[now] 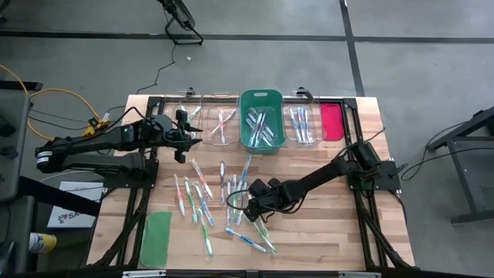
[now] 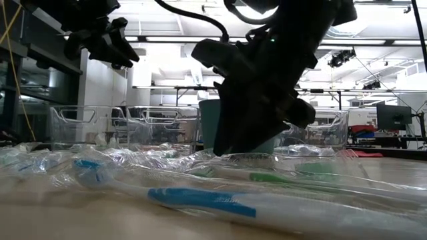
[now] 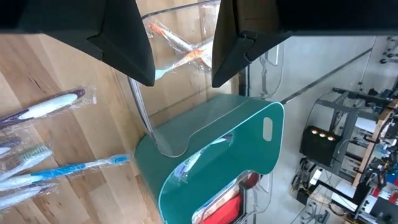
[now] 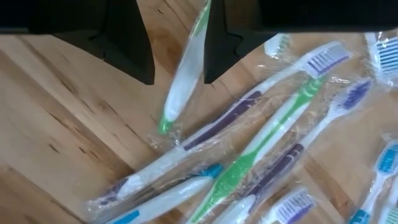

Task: Pick & Place Toothbrushes
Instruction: Put the green toothbrush into the left transparent bin

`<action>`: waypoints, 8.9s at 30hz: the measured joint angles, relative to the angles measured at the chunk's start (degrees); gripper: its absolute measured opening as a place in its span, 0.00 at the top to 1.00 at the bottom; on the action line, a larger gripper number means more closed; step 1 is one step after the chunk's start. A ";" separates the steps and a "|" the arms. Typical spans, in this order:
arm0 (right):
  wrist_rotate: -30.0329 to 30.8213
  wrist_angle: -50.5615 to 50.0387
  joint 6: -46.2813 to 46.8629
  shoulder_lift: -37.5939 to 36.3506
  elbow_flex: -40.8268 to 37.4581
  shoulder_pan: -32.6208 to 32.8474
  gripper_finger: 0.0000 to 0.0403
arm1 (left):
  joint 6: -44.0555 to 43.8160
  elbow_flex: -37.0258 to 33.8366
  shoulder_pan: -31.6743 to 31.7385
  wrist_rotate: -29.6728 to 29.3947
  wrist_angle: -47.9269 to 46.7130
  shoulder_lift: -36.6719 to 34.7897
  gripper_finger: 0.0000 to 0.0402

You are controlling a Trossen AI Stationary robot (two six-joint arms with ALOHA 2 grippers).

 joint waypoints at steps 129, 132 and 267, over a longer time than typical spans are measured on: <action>12.36 -13.25 -26.81 -13.88 0.00 -1.17 0.97 | -11.18 0.00 -5.99 23.34 27.89 21.24 0.62; 9.02 -13.73 -26.77 -15.27 0.00 -1.84 0.97 | -6.85 0.00 -5.99 22.93 28.10 21.24 0.62; 21.20 -15.34 -23.75 -27.32 0.00 1.26 0.57 | -53.19 -9.99 20.65 -25.04 -10.95 0.74 0.51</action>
